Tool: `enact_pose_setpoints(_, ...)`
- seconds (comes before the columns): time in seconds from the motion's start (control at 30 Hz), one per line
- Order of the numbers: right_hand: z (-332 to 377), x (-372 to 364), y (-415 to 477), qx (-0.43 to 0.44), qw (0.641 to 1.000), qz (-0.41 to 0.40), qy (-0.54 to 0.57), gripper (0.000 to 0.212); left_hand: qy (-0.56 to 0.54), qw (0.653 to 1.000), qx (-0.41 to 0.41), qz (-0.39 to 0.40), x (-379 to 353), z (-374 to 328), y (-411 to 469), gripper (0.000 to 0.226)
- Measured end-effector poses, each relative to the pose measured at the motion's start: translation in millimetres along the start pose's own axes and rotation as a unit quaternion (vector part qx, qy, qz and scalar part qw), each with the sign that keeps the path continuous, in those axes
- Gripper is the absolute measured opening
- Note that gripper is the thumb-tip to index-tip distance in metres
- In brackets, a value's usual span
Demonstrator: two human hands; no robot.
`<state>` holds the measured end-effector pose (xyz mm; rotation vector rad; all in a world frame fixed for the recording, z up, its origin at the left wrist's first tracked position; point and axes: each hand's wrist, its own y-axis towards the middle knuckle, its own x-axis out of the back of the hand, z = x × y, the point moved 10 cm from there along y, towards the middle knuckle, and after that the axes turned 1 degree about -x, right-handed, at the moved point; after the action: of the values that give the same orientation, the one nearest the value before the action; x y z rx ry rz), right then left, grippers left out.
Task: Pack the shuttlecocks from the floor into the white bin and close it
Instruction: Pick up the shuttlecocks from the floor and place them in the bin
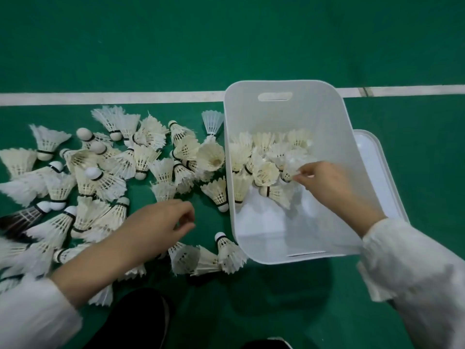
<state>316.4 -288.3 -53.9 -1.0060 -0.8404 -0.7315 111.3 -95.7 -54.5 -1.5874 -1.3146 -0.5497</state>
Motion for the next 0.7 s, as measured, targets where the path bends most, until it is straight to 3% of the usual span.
enact_pose_setpoints(0.3,5.5,-43.6,33.8,-0.021,0.983,0.019,-0.182,0.017,0.081,0.989,-0.002,0.123,-74.1,11.2,-6.9,0.046)
enact_pose_setpoints(0.47,-6.7,-60.2,34.5,-0.018,0.982,0.064,-0.177,0.017,0.096,0.985,-0.001,0.142,-88.0,19.2,-5.3,0.048)
enact_pose_setpoints(0.6,-1.5,-49.7,25.4,-0.022,0.983,0.09,-0.157,0.046,0.084,0.988,0.014,0.131,-90.5,23.3,-5.0,0.039)
enact_pose_setpoints(0.7,11.5,-24.6,10.7,-0.011,0.981,0.07,-0.181,0.052,0.053,0.992,0.031,0.11,-84.4,29.2,-5.2,0.038)
